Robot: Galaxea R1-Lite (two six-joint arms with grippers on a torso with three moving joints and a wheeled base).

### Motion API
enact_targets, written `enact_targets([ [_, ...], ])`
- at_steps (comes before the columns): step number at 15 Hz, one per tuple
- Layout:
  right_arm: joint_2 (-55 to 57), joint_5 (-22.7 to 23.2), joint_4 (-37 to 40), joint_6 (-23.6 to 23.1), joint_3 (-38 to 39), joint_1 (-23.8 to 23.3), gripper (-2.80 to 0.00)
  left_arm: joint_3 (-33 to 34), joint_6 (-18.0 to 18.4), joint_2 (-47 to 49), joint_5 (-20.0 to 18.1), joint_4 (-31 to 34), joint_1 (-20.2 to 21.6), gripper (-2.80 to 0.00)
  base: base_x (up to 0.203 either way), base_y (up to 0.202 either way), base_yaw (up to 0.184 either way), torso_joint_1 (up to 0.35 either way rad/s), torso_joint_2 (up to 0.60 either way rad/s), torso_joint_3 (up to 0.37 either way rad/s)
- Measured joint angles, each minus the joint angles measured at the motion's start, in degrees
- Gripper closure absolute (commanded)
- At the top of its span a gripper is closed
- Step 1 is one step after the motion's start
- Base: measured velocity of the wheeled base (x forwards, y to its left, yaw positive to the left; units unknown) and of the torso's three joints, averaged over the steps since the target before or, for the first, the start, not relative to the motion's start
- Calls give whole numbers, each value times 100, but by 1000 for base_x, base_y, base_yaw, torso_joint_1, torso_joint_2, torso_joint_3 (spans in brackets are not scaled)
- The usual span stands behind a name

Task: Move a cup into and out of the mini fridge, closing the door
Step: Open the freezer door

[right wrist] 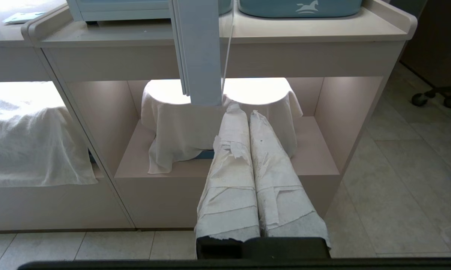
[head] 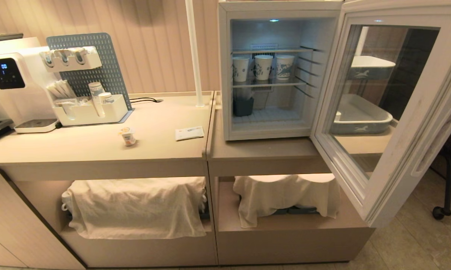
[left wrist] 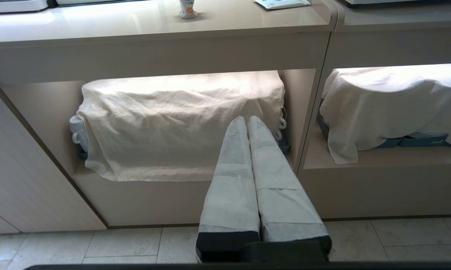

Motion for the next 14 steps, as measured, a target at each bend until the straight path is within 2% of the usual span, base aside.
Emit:
enact_targets([
  [14, 0, 1, 0, 1, 0, 0, 0, 2, -1, 0, 5, 0, -2, 0, 0, 0, 0, 0, 0, 0],
])
